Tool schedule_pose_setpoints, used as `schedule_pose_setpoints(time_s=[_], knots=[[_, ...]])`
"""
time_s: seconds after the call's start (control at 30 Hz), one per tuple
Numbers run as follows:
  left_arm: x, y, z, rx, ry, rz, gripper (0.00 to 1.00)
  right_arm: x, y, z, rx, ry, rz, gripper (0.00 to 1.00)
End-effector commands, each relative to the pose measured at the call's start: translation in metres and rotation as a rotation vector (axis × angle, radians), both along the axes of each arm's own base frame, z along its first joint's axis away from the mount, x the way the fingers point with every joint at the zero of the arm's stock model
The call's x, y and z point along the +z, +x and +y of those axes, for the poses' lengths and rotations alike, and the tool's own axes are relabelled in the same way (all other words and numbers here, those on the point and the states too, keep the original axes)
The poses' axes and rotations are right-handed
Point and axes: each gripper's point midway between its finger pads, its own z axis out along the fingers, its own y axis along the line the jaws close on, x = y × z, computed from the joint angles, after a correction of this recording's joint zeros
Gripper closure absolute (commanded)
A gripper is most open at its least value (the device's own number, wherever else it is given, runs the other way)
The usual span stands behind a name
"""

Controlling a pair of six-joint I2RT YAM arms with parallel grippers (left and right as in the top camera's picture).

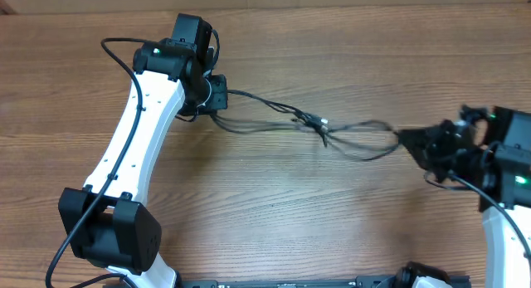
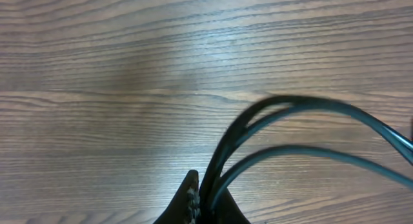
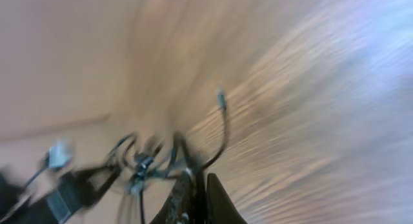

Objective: Untangle cables

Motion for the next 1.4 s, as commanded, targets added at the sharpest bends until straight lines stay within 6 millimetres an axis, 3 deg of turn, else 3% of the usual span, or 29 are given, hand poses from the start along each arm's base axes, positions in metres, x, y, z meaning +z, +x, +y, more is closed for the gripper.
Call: schedule_pose_setpoints(time_s=[0.0, 0.13, 0.2, 0.3, 0.37, 0.4, 0.53, 0.73, 0.83, 0.97, 1.1, 1.17, 1.2, 1.33, 1.37], knots=[[-0.006, 0.005, 0.028, 0.056, 0.06, 0.003, 0.96, -0.019, -0.006, -0.066, -0.139, -0.208, 0.049, 0.96], [-0.006, 0.006, 0.037, 0.041, 0.071, 0.004, 0.96, -0.057, -0.013, -0.101, -0.192, -0.151, 0.193, 0.96], [-0.006, 0.005, 0.03, -0.027, 0.025, 0.005, 0.96, -0.063, -0.009, -0.093, -0.125, -0.11, 0.19, 0.96], [0.005, -0.002, -0.019, -0.33, -0.183, -0.034, 0.96, -0.056, 0.006, -0.054, 0.128, -0.028, 0.043, 0.91], [0.012, -0.007, -0.041, -0.447, -0.265, -0.063, 0.96, -0.052, 0.01, -0.038, 0.204, -0.021, 0.001, 0.81], [0.019, -0.011, -0.057, -0.512, -0.327, -0.085, 0.96, -0.049, 0.011, -0.021, 0.26, -0.01, -0.012, 0.66], [0.049, -0.007, -0.076, -0.546, -0.434, -0.148, 0.96, -0.041, 0.01, 0.035, 0.433, 0.049, -0.041, 0.39], [0.109, 0.0, -0.087, -0.532, -0.513, -0.257, 0.96, -0.034, 0.007, 0.098, 0.532, 0.12, 0.002, 0.17], [0.12, 0.003, -0.089, -0.473, -0.536, -0.255, 0.96, -0.041, 0.013, 0.117, 0.509, 0.092, 0.047, 0.16], [0.12, 0.0, -0.093, -0.413, -0.561, -0.211, 0.96, -0.055, 0.023, 0.134, 0.432, 0.054, 0.122, 0.1], [0.119, -0.002, -0.096, -0.352, -0.584, -0.169, 0.96, -0.072, 0.038, 0.17, 0.491, 0.019, 0.08, 0.1], [0.119, -0.004, -0.098, -0.344, -0.588, -0.156, 0.96, -0.082, 0.045, 0.179, 0.503, -0.015, 0.064, 0.12], [0.118, -0.005, -0.098, -0.344, -0.587, -0.15, 0.96, -0.087, 0.048, 0.18, 0.5, -0.036, 0.062, 0.14], [0.109, -0.015, -0.093, -0.343, -0.552, -0.105, 0.96, -0.137, 0.08, 0.148, 0.491, -0.446, -0.003, 0.22], [0.108, -0.017, -0.092, -0.346, -0.55, -0.095, 0.96, -0.142, 0.084, 0.149, 0.52, -0.47, -0.025, 0.23]])
